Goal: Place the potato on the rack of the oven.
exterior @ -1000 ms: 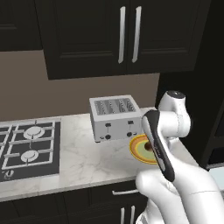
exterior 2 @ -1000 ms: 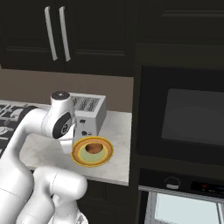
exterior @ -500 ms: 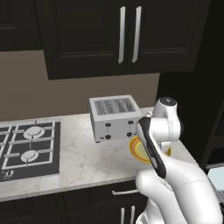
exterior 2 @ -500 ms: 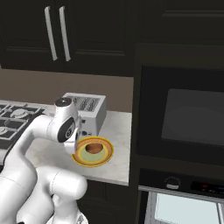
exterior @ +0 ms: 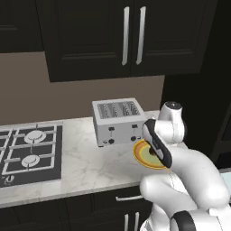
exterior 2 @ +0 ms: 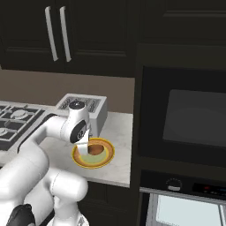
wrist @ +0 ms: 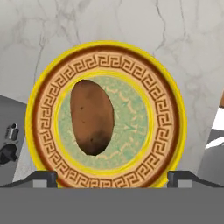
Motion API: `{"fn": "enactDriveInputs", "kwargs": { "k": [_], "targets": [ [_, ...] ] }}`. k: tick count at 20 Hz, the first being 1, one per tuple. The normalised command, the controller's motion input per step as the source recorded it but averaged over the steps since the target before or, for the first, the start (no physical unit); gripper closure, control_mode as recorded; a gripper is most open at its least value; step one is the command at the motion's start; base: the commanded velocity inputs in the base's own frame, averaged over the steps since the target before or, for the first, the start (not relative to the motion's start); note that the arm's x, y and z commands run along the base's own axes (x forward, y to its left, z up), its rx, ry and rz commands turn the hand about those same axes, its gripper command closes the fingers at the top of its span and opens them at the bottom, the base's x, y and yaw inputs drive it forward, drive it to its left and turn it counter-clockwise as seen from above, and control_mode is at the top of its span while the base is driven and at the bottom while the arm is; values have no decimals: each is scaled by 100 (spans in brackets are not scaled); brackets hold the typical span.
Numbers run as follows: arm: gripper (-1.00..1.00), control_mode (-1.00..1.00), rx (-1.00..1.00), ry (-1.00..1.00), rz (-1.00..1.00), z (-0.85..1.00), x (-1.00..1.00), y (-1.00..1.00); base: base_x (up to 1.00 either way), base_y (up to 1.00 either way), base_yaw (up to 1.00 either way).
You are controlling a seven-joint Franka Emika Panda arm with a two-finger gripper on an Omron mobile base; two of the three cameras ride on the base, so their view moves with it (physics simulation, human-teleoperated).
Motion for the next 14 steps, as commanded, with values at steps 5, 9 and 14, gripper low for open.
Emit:
{"fn": "enactDriveInputs", "kwargs": {
  "k": [5,9,14],
  "targets": [
    [-100,-100,0,7,15,-4,1,1,0,0,0],
    [-100,-100,0,1,0,-13,2,1,0,0,0],
    [-100,-100,0,0,0,-36,18,-2,0,0,0]
  ]
}}
